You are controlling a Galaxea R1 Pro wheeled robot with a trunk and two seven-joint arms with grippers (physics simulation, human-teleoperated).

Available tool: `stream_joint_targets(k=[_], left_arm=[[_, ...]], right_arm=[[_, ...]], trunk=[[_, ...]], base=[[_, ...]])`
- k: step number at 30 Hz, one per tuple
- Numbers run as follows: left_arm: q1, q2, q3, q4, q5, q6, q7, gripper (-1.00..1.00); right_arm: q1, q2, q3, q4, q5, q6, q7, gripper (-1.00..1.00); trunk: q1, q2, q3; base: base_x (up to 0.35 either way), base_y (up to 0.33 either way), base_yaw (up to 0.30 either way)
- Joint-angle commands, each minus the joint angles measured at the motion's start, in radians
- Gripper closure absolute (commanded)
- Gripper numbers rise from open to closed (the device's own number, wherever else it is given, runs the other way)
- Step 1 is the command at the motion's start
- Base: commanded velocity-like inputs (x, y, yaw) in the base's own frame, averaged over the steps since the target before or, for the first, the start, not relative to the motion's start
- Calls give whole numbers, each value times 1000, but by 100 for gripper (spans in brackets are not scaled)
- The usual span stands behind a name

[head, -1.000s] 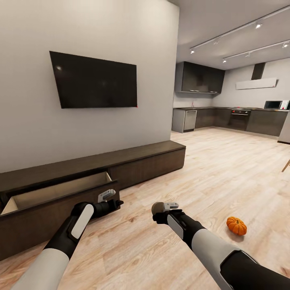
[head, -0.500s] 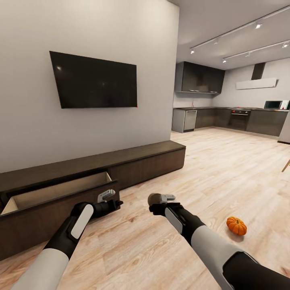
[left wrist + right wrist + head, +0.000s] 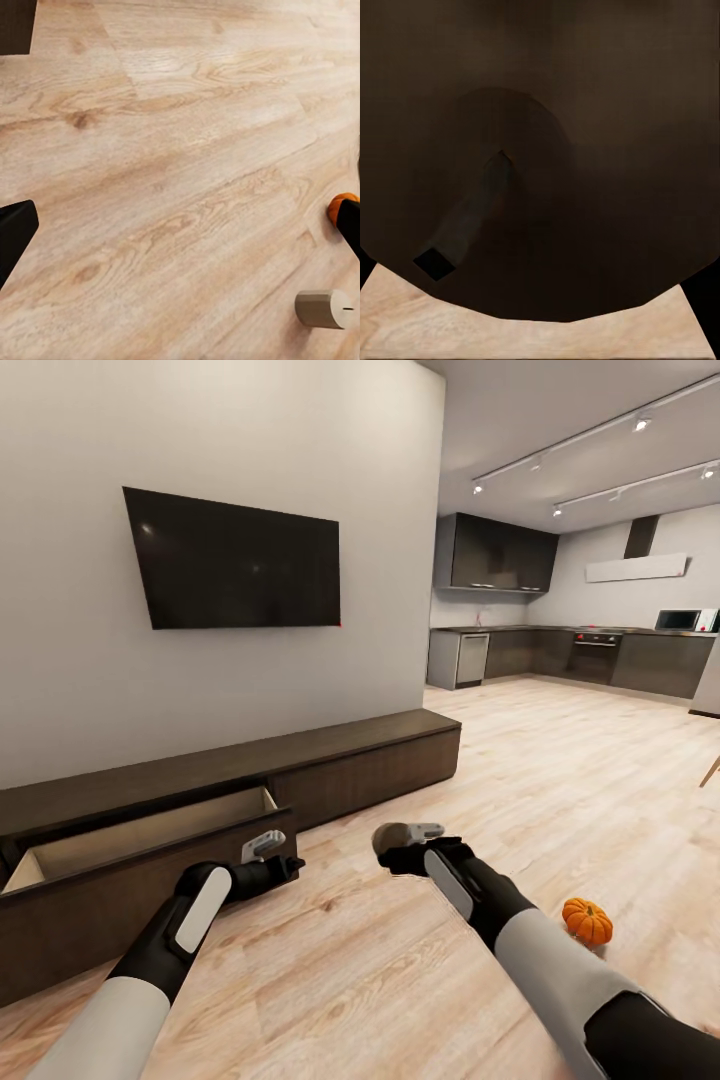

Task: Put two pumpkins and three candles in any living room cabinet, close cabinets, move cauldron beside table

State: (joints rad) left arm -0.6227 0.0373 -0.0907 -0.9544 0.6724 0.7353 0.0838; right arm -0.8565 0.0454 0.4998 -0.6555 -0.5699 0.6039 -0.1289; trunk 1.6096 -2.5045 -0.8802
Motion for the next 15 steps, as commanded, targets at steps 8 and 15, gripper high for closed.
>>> stream_joint_targets(k=[8,15], left_arm=[[-1,1,-3,-1,10,1,10,-100],[-1,1,-3,-1,10,1,10,-100]], right_arm=[[3,-49,-64,-165,-17,164,-8,100],[6,-55,-68,-246,-18,281,-7,100]], trunk=[[0,0,-1],[0,0,-1]], base=[[0,0,0],[0,0,0]])
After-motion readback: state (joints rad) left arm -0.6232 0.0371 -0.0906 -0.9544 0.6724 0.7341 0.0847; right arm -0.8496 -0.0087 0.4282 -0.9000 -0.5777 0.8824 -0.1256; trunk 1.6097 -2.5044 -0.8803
